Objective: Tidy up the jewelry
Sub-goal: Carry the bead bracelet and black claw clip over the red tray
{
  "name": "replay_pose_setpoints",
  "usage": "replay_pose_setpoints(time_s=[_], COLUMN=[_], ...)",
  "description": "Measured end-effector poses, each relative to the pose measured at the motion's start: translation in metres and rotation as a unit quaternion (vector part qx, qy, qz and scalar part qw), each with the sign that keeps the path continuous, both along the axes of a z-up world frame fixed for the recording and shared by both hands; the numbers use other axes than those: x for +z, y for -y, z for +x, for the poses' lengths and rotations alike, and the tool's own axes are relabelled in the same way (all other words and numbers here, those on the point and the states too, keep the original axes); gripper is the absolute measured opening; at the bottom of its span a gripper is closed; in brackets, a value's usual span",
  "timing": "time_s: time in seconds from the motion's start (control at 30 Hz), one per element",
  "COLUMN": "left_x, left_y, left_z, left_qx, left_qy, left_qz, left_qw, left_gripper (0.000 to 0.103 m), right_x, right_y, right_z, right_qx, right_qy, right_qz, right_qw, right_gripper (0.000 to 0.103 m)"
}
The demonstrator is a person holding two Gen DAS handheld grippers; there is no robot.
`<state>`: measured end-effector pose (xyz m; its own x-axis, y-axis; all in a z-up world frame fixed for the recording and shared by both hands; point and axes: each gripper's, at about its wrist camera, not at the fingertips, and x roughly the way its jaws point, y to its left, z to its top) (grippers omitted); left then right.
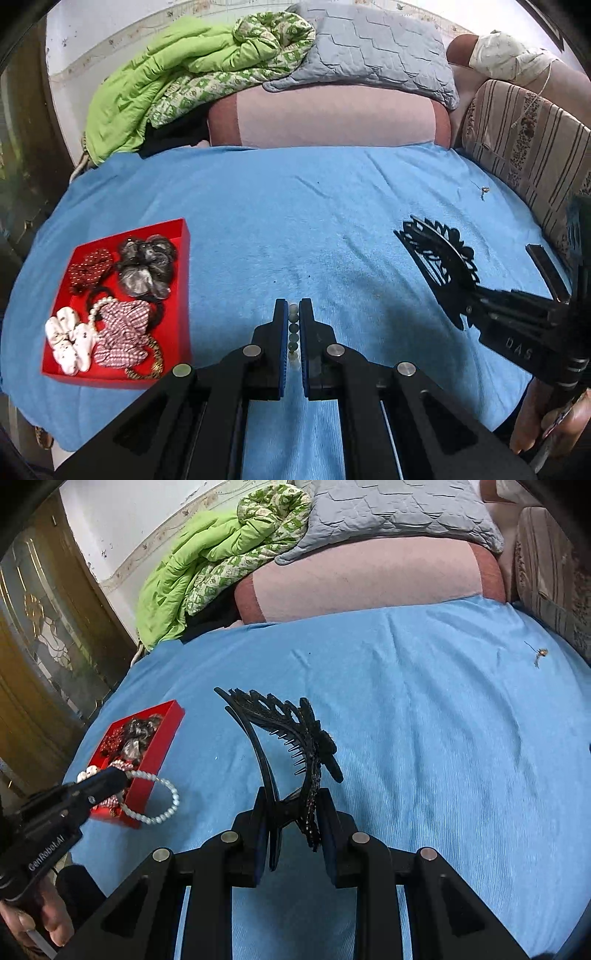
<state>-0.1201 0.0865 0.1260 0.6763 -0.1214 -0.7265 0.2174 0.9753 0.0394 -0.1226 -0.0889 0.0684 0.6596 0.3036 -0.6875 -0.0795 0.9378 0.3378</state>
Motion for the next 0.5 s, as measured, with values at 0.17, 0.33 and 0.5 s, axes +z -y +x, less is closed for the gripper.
replay_pose_setpoints(time_s=[0.17, 0.33, 0.5], left_x=[0.007, 0.013, 0.018], left_y=[0.002, 0.003, 0.001], left_z=[-0.015, -0.024, -0.033], left_qx=[0.008, 0.009, 0.009], left_qy=[0.013, 0.02, 0.025], left_qz=[0.016, 0.015, 0.014], left_qw=[0.9998, 0.9996, 0.9995], left_gripper=[0.005, 0.005, 0.005], right_x=[-0.001, 0.003, 0.007], right_y=[0.002, 0.004, 0.001], right_z=[-0.016, -0.031, -0.04], right_qx=[-0.007, -0.013, -0.009], right_qy=[-0.002, 0.002, 0.006], right_qz=[0.008, 0.012, 0.009], right_qw=[1.0, 1.0, 1.0], right_gripper=[0.027, 0.027, 0.027])
